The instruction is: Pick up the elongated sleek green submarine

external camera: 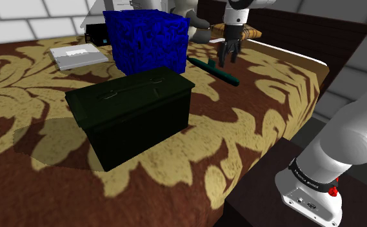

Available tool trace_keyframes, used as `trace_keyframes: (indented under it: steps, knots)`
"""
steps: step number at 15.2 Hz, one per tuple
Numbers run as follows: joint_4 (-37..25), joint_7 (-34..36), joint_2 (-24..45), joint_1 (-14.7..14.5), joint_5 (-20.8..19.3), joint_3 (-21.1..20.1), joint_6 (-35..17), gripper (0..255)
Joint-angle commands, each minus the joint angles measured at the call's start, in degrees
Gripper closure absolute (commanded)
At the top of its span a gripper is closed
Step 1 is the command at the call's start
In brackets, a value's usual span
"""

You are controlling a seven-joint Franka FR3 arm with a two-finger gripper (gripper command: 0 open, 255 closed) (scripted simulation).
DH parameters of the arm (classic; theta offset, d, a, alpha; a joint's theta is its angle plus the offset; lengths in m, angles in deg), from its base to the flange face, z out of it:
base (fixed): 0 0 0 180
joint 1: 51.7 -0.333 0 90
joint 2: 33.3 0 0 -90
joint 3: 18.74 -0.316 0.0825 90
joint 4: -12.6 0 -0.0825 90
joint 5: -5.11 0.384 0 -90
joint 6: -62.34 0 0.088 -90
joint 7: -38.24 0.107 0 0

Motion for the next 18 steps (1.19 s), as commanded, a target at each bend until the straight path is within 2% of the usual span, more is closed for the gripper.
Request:
trace_keyframes:
  steps: [1, 9, 16, 18]
  knots:
    - [-3.5, -0.7, 3.7, 0.6, -0.1, 0.7, -0.9, 0]
    - [-19.8, -3.1, 19.3, 2.8, 0.8, 2.9, -2.5, 0]
    - [-38.7, -4.8, 33.9, 5.5, 2.5, 4.0, -0.2, 0]
    - [-37.4, -4.9, 34.0, 5.5, 2.5, 4.0, -1.7, 0]
